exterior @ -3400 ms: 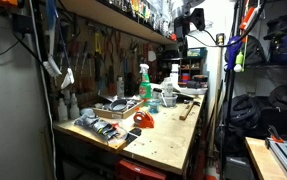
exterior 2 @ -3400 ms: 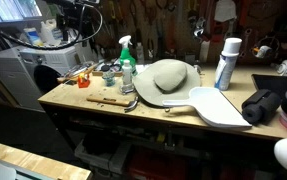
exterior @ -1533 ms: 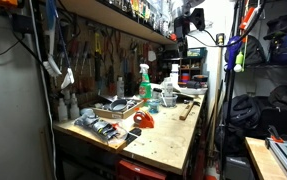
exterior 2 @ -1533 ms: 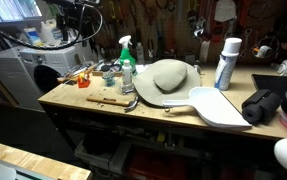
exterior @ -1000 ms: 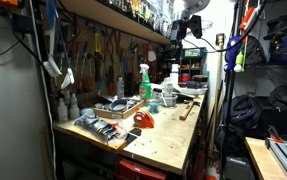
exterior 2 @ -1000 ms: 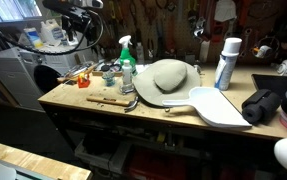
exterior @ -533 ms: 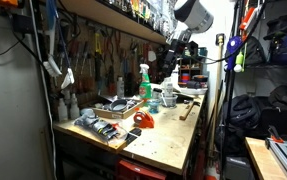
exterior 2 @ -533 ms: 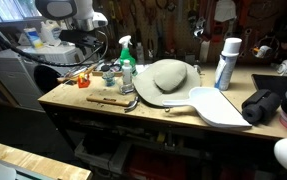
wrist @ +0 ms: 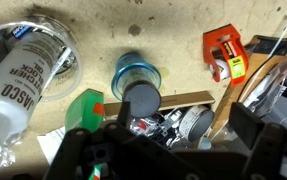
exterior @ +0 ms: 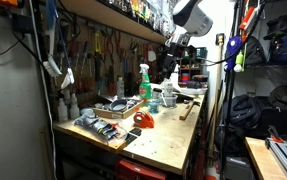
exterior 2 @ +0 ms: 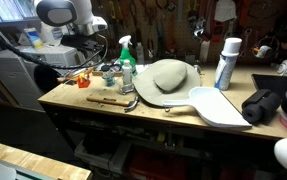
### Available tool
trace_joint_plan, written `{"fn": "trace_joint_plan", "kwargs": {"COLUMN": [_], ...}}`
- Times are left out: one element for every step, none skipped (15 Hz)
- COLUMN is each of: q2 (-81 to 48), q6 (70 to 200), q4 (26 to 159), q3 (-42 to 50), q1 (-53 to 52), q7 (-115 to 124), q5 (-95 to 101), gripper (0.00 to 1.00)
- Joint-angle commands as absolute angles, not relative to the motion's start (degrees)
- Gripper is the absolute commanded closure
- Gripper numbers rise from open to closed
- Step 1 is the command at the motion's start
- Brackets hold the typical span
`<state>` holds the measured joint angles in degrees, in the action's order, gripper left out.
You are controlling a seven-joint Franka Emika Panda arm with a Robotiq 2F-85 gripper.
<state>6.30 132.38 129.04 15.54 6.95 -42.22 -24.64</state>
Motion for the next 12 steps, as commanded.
{"fn": "trace_joint_plan", "kwargs": {"q2": [4.2,3.5,2.8,2.2,1.4,0.6,-0.3,-1.2,-1.9,-2.6,-3.1,-3.7], "q6": [138.6,140.2,141.5,142.1,143.1,144.0,144.6,145.5,146.0,146.0,146.5,146.3], "q4": [130.3,130.3,130.3,130.4,130.5,130.5,130.3,130.1,129.9,129.6,129.6,129.4], "q3": [14.2,13.8,13.5,13.1,12.8,12.4,12.2,11.9,11.6,11.3,11.0,10.6], "q1": [7.1,7.1,7.2,7.2,7.3,7.5,7.6,7.7,7.9,8.1,8.3,8.6], "q7": [-43.8,-43.5,-43.8,-43.6,-43.4,-43.0,-43.3,-43.9,-44.0,-44.1,-44.9,-45.3], "q5": [-25.7,-25.3,-25.6,-25.6,-25.0,-24.6,-24.9,-25.8,-26.2,-26.6,-27.5,-28.1], "gripper": [0.00,0.00,0.00,0.00,0.00,0.00,0.00,0.00,0.00,0.00,0.00,0.00]}}
